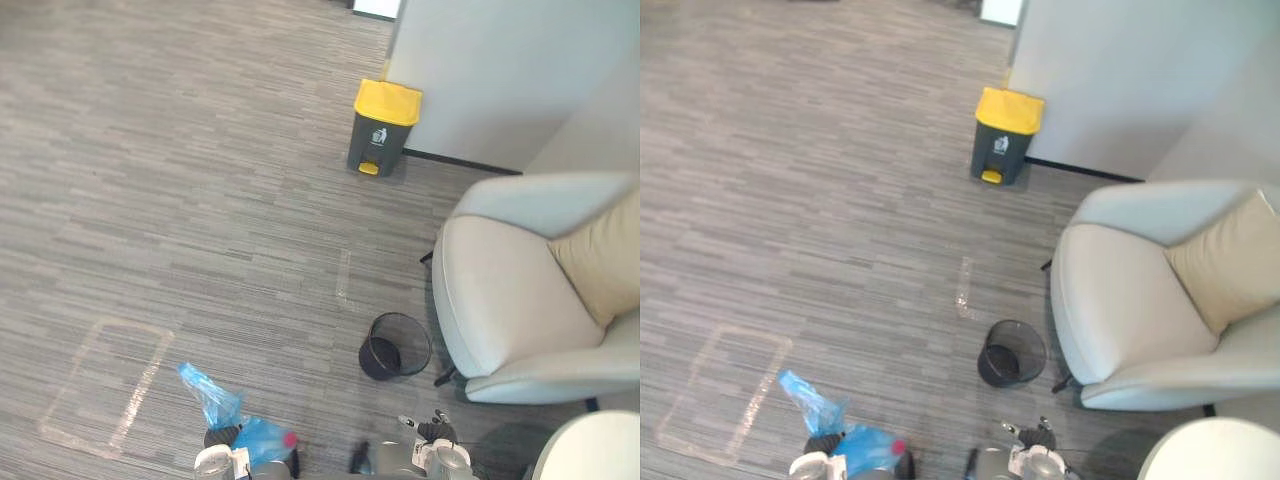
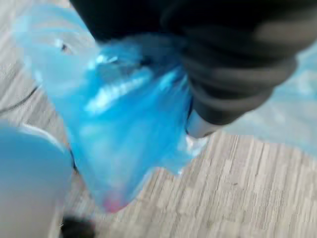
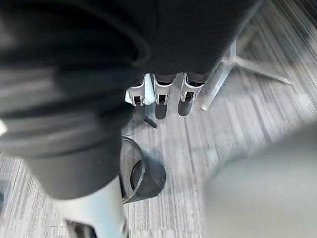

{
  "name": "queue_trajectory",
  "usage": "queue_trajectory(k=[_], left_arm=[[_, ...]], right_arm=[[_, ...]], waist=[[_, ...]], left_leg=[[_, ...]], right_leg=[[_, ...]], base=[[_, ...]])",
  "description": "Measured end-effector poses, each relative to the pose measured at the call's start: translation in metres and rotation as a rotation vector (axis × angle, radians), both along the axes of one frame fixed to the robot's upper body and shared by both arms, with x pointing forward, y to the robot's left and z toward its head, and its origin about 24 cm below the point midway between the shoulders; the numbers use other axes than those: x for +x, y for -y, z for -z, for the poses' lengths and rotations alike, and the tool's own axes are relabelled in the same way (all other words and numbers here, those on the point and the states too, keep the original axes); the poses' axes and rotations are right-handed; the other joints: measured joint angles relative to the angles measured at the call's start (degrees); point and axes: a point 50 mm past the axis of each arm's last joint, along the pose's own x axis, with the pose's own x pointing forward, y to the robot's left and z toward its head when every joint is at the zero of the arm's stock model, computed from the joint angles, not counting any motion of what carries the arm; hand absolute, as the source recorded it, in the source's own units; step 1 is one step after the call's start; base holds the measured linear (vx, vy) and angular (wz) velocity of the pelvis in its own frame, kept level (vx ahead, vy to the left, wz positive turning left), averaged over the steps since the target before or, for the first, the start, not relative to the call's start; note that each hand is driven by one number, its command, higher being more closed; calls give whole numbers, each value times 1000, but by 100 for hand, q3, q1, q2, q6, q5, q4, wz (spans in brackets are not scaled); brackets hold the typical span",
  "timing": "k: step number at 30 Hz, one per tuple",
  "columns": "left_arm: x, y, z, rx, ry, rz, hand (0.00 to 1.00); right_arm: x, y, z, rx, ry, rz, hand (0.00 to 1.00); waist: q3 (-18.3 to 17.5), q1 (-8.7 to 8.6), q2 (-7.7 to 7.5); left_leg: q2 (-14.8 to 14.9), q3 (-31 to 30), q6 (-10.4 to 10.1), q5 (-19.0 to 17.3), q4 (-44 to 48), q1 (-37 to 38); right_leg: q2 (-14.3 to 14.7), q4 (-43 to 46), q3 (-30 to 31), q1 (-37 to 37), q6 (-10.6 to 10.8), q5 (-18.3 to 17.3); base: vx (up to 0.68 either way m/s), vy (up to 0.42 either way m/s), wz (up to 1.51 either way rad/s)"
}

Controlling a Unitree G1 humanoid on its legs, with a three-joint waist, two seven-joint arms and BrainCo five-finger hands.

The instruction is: Gather rubbish on tea table into small bin, then transfer packed bag to large trash can.

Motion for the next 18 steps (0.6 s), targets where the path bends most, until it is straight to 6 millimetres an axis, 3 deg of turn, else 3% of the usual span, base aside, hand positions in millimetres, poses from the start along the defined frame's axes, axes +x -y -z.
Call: queue_trajectory(k=[1,2,3,4,5,6,7,9,11,12,13,14,17,18], left_arm=[[0,1,0,-4,0,-1,100],[-1,5,1,-14,1,-5,100],[1,9,1,-28,7,-12,100],[5,18,-1,-54,31,-29,100],[6,20,-1,-61,38,-35,100],[10,23,-4,-71,61,-49,100],[10,23,-4,-72,63,-50,100],[11,23,-5,-73,70,-56,100],[20,24,-9,-71,102,-44,100],[21,24,-9,-71,104,-38,100],[20,27,-8,-78,100,-40,100],[23,22,-9,-65,99,-40,100],[31,22,-12,-63,125,-35,100],[28,22,-11,-65,112,-37,100]], right_arm=[[0,0,0,0,-1,0,0],[-3,1,1,-5,-11,-5,0],[-5,0,1,-2,-19,-9,0],[2,6,-2,-25,-3,-30,0],[5,8,-3,-34,3,-39,0],[15,8,-6,-43,22,-61,0],[19,4,-6,-32,24,-74,0],[25,-6,-7,-12,38,-87,0],[31,-13,-8,8,54,-80,0],[32,-13,-9,7,56,-80,0],[33,-12,-9,4,62,-78,0],[30,-13,-8,6,43,-99,0],[32,-11,-10,2,60,-67,0],[34,-11,-10,2,64,-72,0]], waist=[[-13,-8,17],[-126,-16,66],[-215,-5,110],[-241,-4,339],[-227,3,413],[-107,58,586],[-69,118,593],[-28,154,526],[17,212,405],[-7,228,437],[-73,252,601],[-35,301,341],[-52,346,224],[-39,374,211]], left_leg=[[-26,-42,-23,-126,138,9],[-56,-60,-207,-560,770,-165],[-6,45,-440,-870,1616,-453],[236,416,-593,-914,3016,-1132],[357,565,-678,-860,3544,-1352],[790,988,-767,-655,4784,-1811],[1025,1242,-606,-755,5040,-1877],[1251,1453,-449,-876,4987,-1998],[1344,1543,-410,-854,3869,-2284],[1341,1515,-390,-593,3269,-2306],[1426,1328,-396,501,2142,-2302],[1205,1398,-380,404,2261,-2230],[1033,1420,-237,301,2250,-2165],[1025,1581,-185,164,2233,-1920]], right_leg=[[5,-62,-17,34,-44,31],[31,-349,-107,112,-66,242],[36,-503,-163,195,-61,184],[116,-678,-262,323,-85,164],[156,-800,-260,443,-90,157],[302,-1078,-168,837,-101,155],[347,-1228,-25,1092,-124,139],[259,-1471,163,1576,-124,139],[-8,-1467,285,1870,-103,122],[-25,-1422,285,1893,-57,100],[12,-1348,283,1984,242,-73],[-240,-1314,376,2036,451,-213],[-332,-1405,508,1975,389,204],[-392,-1175,672,1996,470,339]], base=[[414,-55,77],[449,-60,61],[542,-53,59],[486,-31,31],[630,13,-7],[566,52,-43],[634,70,-62],[468,76,-48],[389,151,-44],[380,230,-44],[315,207,-26],[441,275,-9],[273,157,-3],[257,157,-42]])
